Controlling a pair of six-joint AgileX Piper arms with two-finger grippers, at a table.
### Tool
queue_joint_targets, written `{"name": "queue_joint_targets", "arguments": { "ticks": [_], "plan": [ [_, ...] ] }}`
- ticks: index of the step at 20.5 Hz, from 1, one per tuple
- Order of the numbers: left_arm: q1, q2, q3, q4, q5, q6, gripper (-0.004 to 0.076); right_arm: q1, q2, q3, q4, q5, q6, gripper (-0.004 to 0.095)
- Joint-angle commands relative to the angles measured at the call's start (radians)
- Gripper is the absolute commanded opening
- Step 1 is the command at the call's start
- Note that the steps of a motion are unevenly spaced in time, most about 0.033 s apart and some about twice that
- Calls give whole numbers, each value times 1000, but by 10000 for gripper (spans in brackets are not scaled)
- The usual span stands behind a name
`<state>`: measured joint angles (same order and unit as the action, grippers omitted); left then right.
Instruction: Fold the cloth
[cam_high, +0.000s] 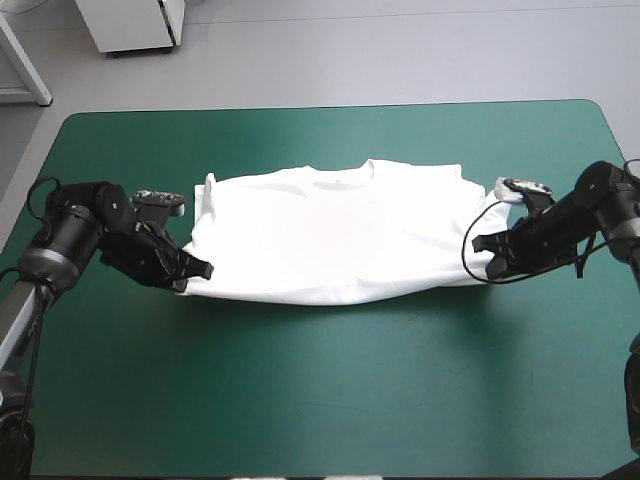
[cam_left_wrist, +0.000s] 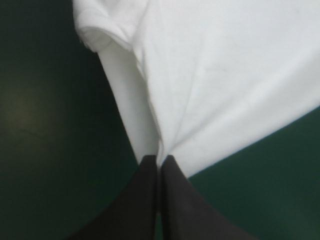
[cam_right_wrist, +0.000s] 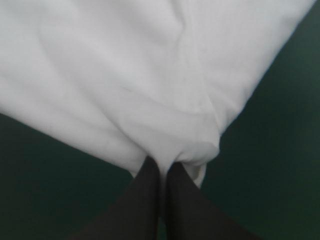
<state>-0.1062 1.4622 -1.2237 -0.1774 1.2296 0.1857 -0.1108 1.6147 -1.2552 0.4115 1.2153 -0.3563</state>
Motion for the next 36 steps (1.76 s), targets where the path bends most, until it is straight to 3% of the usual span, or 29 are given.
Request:
{"name": "queue_joint_targets", "arguments": {
  "ticks": [1, 7, 9, 11, 14, 16, 19, 22, 24, 27, 29, 36],
  "plan": [
    [0, -51, 83, -16, 54, 0, -9, -1, -81, 61, -57, 1, -8, -15],
    [0, -51, 146, -14, 45, 2, -8, -1, -83, 88, -91, 1, 19, -12],
    [0, -51, 146, -9, 50, 4, -3, -1, -83, 88, -91, 1, 23, 43],
    [0, -52, 147, -9, 59, 9, 53, -1, -83, 88, -73, 3, 32, 188],
    [0, -79, 149, -9, 59, 9, 278, -1, -115, 90, -96, 5, 87, 570],
    [0, -101, 151, -9, 59, 6, 391, -1, -136, 90, -122, 5, 114, 673],
    [0, -160, 151, -2, 61, -14, 473, -1, -177, 96, -132, 5, 135, 669],
    [0, -338, 156, 38, 61, -60, 473, -1, -290, 127, -134, 3, 152, 624],
    [0, -364, 187, 74, 61, -74, 473, 20, -325, 153, -161, 3, 152, 619],
    [0, -309, 265, 91, 38, -78, 473, 64, -328, 177, -217, 1, 165, 619],
    [0, -256, 307, 48, -65, -73, 473, 73, -321, 184, -227, -16, 170, 619],
    [0, -119, 307, -20, -203, -56, 473, 75, -295, 193, -225, -42, 166, 619]
  ]
}}
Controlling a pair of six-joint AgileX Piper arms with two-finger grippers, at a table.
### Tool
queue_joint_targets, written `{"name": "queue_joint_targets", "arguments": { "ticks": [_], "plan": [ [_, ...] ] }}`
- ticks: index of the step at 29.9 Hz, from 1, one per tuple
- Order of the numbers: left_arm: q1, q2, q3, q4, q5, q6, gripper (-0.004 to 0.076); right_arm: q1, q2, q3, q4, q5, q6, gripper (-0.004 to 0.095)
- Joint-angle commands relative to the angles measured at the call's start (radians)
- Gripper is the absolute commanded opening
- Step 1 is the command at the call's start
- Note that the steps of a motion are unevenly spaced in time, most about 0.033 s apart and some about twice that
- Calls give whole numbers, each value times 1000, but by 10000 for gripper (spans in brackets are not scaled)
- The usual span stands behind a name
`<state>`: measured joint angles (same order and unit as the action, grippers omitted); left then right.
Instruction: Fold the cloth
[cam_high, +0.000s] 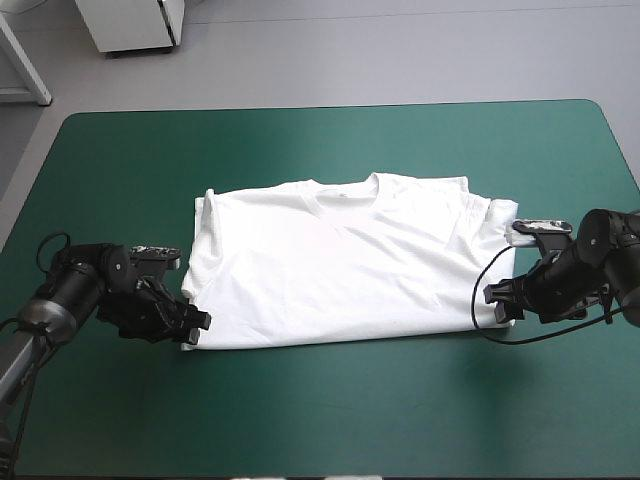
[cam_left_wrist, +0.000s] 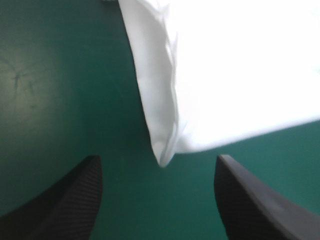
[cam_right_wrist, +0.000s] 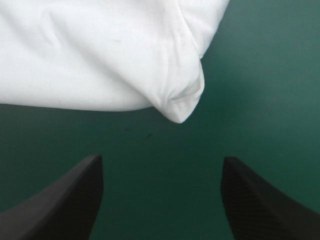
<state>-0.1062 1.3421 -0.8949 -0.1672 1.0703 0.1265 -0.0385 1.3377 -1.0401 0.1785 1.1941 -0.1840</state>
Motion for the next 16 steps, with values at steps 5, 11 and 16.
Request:
{"name": "queue_joint_targets", "arguments": {
  "ticks": [5, 11, 16],
  "plan": [
    [0, 58, -22, -35, -74, 2, 473, 3, 8, -22, 9, -30, -9, 619],
    [0, 125, -22, -62, -112, 4, 453, 3, 53, -22, 9, -44, -10, 619],
    [0, 168, -22, -147, -110, 61, 242, 3, 78, -22, 9, -49, -10, 619]
  ]
}}
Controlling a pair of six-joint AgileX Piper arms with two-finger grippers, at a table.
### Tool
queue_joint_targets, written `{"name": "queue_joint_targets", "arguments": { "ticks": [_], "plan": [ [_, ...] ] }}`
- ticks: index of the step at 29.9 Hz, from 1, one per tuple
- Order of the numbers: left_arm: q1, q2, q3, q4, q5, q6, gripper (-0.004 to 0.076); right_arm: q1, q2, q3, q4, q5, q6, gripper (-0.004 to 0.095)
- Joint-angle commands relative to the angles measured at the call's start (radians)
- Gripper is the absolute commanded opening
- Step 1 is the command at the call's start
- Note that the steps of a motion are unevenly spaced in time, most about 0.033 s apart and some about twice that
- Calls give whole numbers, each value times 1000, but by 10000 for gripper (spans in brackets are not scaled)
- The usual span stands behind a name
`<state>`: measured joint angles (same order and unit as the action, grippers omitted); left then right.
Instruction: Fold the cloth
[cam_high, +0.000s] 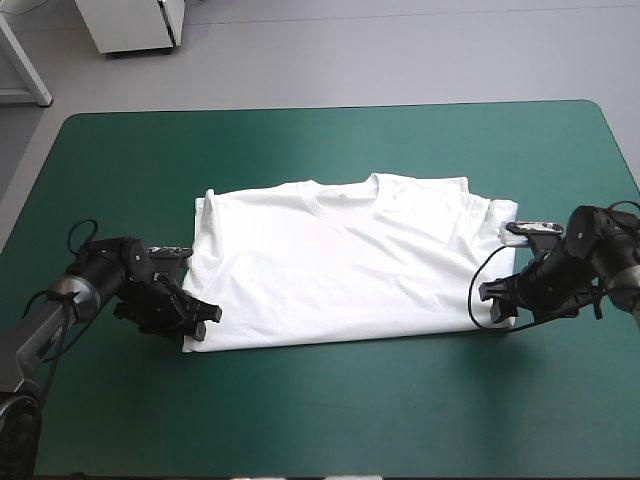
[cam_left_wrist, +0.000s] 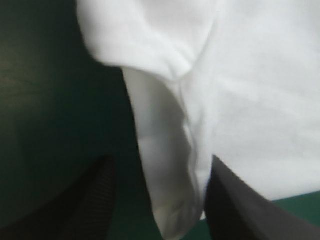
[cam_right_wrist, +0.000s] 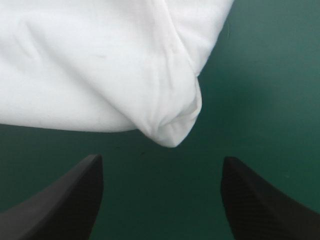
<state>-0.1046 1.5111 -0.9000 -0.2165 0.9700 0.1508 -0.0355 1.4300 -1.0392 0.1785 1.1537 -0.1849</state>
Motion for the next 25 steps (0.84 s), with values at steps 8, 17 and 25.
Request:
{"name": "queue_joint_targets", "arguments": {
  "ticks": [8, 17, 25],
  "plan": [
    [-26, 7, -17, -125, -9, 71, -8, 0, 37, -23, 46, -36, -20, 619],
    [-36, 7, -17, -134, -1, 68, -9, 0, 121, -23, 48, -47, -20, 594],
    [-36, -10, -17, -131, 0, 76, -9, 0, 164, -23, 77, -55, -55, 154]
  ]
}}
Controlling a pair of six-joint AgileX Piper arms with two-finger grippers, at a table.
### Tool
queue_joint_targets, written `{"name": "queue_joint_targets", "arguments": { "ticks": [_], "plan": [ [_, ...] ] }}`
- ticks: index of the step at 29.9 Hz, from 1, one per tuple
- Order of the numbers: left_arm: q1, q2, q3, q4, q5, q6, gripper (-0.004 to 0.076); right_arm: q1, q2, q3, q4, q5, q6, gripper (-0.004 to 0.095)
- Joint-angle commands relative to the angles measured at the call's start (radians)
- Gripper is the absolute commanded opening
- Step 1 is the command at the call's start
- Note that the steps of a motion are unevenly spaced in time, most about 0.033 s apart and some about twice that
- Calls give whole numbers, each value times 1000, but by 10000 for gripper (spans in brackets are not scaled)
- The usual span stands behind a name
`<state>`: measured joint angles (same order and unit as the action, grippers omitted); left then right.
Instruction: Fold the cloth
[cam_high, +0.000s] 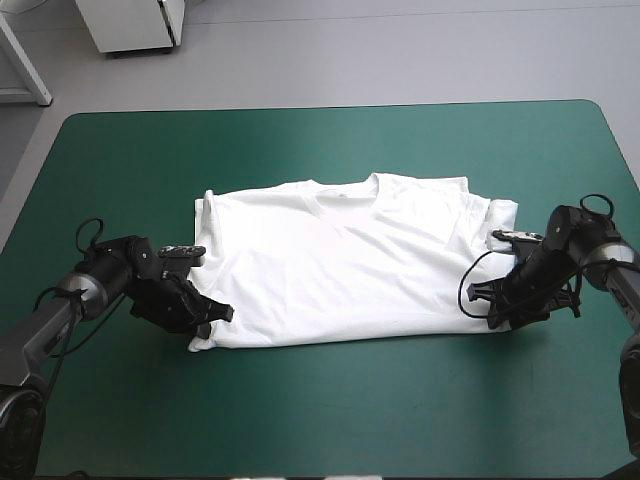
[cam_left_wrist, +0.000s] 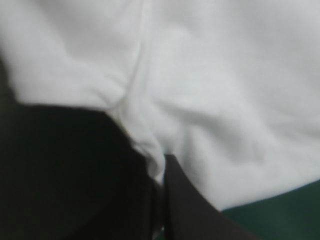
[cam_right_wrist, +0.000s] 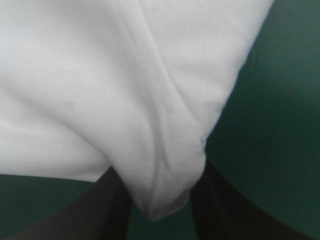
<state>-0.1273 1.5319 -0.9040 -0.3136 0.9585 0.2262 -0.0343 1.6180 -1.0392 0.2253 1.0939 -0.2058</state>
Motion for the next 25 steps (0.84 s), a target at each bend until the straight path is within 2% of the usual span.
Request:
{"name": "queue_joint_targets", "arguments": {
  "ticks": [1, 2, 10, 16, 25],
  "plan": [
    [-13, -33, -13, -30, 12, 1, -9, -2, -25, -23, 41, 7, -48, 84],
    [-13, -33, -13, -22, 12, 1, -9, -2, -25, -23, 52, 7, -62, -21],
    [-13, -40, -13, -20, 45, 6, -9, -2, -25, -23, 47, 66, -57, -15],
    [-13, -135, -27, -15, 60, 6, -9, -2, -66, -60, 41, 102, -53, -15],
    [-11, -182, -177, 35, 126, -12, -9, -2, -105, -228, 5, 123, -24, -15]
  ]
}}
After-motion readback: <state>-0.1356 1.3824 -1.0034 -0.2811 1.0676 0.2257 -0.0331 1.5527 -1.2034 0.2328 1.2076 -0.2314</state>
